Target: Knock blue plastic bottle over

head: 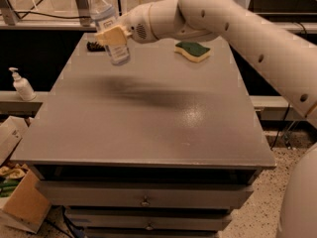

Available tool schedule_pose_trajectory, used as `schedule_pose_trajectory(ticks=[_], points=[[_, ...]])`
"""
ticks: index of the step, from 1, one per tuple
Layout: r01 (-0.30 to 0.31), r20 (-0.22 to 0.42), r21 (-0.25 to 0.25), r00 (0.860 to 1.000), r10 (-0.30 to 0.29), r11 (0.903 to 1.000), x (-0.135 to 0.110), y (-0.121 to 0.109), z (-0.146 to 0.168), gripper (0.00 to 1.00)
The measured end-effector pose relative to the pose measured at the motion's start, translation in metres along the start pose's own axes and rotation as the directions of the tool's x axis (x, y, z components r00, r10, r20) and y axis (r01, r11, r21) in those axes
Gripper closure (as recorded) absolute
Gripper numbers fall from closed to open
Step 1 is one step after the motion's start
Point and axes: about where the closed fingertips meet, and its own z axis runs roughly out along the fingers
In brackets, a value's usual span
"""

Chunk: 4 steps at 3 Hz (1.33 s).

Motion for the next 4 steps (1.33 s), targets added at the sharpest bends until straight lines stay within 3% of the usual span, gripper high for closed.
schedule_pose_trajectory(ticks=[1,2,3,4], points=[[0.057,-0.184,-0.004,0.981,-0.057,0.9984,0.008,-0.014,-0.025,1.00],[0.095,-0.360,-0.029,0.928,-0.099,0.9950,0.032,-0.027,-0.042,1.00],[0.091,-0.543,-0.118,0.828,-0.141,0.9889,0.076,-0.020,-0.056,1.00],[0.044,-0.687,-0.232,0.700,-0.196,0.9717,0.116,0.003,-0.075,1.00]])
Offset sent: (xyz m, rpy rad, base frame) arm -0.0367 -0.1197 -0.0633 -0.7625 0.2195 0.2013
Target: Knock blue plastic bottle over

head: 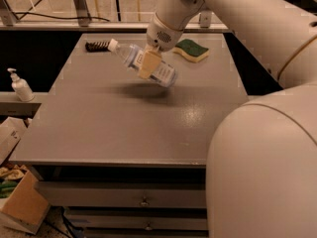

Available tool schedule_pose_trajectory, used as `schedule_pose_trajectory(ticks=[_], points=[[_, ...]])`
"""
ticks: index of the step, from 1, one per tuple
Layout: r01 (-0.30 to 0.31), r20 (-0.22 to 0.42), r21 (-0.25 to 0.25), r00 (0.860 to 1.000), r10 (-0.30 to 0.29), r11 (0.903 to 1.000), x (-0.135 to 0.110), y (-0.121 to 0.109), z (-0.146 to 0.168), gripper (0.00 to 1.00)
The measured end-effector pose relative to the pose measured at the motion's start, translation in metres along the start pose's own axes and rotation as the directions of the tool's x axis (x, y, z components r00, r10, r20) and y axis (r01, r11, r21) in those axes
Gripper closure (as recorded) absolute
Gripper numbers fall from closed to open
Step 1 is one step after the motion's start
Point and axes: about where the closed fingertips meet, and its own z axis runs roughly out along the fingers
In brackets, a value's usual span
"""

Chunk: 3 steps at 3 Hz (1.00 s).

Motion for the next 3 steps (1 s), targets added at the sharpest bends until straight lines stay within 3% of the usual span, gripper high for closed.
schedule_pose_trajectory(ticks=[1,2,3], points=[[0.012,-0.145,-0.082,0.989,-0.024,0.9965,0.031,0.023,0.000,1.00],[0.022,-0.242,-0.126,0.969,-0.053,0.9917,0.052,0.034,-0.007,1.00],[0.025,-0.282,-0.152,0.957,-0.067,0.9881,0.060,0.044,-0.003,0.83]])
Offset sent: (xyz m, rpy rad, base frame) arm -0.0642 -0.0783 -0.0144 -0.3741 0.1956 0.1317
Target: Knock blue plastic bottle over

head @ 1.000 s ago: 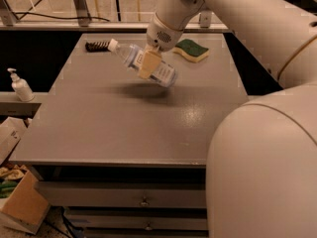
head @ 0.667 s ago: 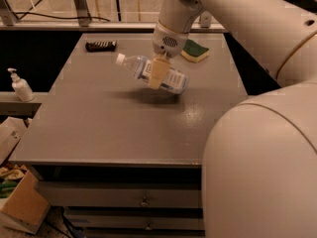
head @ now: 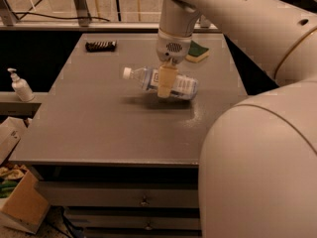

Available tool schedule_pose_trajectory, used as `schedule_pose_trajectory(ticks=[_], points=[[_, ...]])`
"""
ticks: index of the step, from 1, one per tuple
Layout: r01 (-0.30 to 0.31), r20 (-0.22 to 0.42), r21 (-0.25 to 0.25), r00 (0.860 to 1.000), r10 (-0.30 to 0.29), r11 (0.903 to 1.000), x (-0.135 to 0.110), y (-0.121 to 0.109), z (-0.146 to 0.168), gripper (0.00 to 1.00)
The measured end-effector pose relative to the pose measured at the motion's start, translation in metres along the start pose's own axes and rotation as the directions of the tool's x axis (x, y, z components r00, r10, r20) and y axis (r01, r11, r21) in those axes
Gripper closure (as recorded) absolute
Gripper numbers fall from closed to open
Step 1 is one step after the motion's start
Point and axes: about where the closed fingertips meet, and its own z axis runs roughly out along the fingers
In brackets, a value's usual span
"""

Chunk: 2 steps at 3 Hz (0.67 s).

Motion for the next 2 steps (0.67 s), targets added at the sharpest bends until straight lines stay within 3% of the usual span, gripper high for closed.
schedule_pose_trajectory(ticks=[2], points=[[-0.001,0.005,-0.034,1.000,0.001,0.9994,-0.009,0.011,0.021,0.37]])
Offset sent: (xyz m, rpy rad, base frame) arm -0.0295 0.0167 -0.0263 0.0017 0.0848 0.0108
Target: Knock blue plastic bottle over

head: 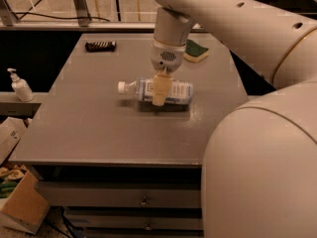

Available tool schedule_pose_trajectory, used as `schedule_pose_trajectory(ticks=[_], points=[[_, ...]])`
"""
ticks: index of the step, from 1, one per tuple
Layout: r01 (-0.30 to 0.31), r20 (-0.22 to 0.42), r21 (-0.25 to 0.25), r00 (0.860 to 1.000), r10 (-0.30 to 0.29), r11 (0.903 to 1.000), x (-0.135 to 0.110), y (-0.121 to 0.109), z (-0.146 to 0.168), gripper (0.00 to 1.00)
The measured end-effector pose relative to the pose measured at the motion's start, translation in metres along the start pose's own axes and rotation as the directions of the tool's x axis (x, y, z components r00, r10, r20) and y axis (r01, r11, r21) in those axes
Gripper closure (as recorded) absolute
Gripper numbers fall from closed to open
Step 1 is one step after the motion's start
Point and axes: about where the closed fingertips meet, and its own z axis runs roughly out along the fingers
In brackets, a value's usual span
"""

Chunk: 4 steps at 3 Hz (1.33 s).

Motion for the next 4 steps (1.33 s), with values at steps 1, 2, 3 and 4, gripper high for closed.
schedule_pose_trajectory(ticks=[1,2,3,4], points=[[-0.011,0.011,-0.006,1.000,0.011,0.9999,0.000,0.003,0.003,0.14],[-0.022,0.018,-0.009,1.000,0.022,0.9997,0.002,0.006,0.003,0.00],[-0.057,0.060,0.001,0.997,0.057,0.9984,0.008,0.007,-0.002,0.00],[-0.139,0.191,0.026,0.973,0.132,0.9899,0.021,0.016,-0.014,0.00]])
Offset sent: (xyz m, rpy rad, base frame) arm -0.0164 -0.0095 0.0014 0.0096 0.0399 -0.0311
